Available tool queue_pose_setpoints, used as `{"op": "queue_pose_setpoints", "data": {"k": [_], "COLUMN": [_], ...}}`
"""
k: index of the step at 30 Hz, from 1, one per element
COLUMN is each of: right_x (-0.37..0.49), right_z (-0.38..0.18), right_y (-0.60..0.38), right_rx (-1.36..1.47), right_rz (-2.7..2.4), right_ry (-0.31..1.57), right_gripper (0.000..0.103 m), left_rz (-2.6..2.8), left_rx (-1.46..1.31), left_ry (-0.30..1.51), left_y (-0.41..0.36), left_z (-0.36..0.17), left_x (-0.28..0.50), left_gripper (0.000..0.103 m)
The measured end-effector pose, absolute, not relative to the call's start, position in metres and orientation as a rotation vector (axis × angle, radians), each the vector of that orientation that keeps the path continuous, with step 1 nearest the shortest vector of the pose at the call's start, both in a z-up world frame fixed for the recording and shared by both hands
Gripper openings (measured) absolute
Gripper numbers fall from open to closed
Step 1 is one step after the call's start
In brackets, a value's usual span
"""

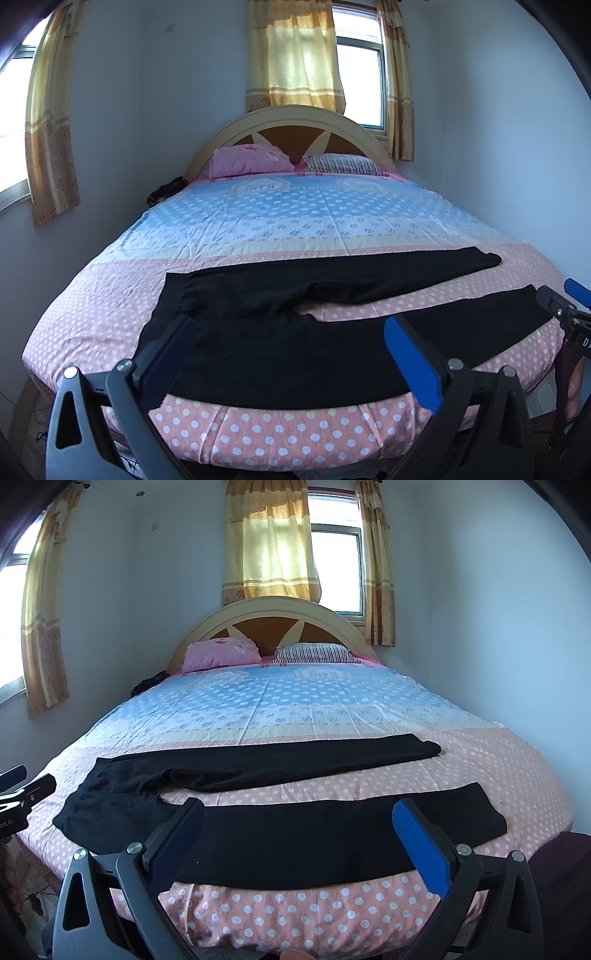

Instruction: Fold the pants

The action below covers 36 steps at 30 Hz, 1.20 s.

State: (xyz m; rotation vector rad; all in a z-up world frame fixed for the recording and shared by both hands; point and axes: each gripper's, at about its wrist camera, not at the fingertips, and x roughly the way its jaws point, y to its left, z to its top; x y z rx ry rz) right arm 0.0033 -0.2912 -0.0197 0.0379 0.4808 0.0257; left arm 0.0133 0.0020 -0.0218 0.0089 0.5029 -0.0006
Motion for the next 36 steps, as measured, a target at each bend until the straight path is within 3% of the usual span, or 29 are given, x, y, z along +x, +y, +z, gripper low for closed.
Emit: {"op": "queue_pose_setpoints", "data": {"k": [26, 36], "right_x": [0.017, 0.063], "right_z": [-0.038, -0.062], "right_y": [-0.294, -0.323], "right_rx": [0.027, 0.013], "right_rz": [0.01, -0.013], "right_ry": [0.525, 0.597], "right_gripper": [0.102, 0.102], "left_rz": [-0.016, 0.105], "left_rx": [-0.005, 0.035], "left_ry": [0.528, 0.602], "left_y": [0.004, 0.061], "left_z": [-0.035, -0.064], "left_x": [0.021, 0.093], "left_gripper": [0.103, 0.103]}}
